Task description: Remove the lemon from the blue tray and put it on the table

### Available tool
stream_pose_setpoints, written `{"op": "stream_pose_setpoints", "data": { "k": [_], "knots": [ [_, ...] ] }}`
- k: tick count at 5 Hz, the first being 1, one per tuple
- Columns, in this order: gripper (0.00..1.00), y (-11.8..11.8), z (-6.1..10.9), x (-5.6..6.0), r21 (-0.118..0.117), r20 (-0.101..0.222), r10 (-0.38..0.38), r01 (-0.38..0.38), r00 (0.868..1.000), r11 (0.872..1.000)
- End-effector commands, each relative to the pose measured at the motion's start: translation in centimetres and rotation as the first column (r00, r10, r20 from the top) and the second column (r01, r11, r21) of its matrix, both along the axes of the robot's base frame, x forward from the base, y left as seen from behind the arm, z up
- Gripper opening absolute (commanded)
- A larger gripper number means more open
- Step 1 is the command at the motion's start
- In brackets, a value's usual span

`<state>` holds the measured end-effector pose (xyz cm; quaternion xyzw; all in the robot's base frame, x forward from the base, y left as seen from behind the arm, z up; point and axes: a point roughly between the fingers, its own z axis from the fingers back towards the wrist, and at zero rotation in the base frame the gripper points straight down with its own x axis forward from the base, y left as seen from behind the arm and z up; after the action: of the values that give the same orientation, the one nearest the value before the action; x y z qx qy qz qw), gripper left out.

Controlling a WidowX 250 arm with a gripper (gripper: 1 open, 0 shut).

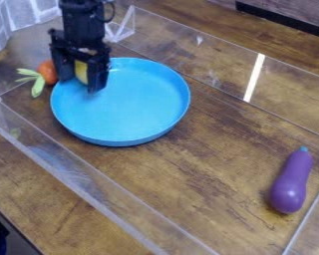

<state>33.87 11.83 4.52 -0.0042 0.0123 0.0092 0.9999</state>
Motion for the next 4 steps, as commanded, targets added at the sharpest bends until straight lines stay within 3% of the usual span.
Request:
{"op": "stream_pose_setpoints", "data": {
  "k": [1, 2, 4],
  "knots": [
    [1.0, 1.5, 1.8, 0.8, 0.003, 0.052, 0.045, -0.045, 0.998, 0.999],
    [0.0, 1.8, 1.0, 1.4, 0.004, 0.045, 0.044, -0.045, 0.998, 0.999],
    [0.0, -0.3, 2.5, 1.5, 0.022, 0.068, -0.022, 0.021, 0.997, 1.0]
  ]
}}
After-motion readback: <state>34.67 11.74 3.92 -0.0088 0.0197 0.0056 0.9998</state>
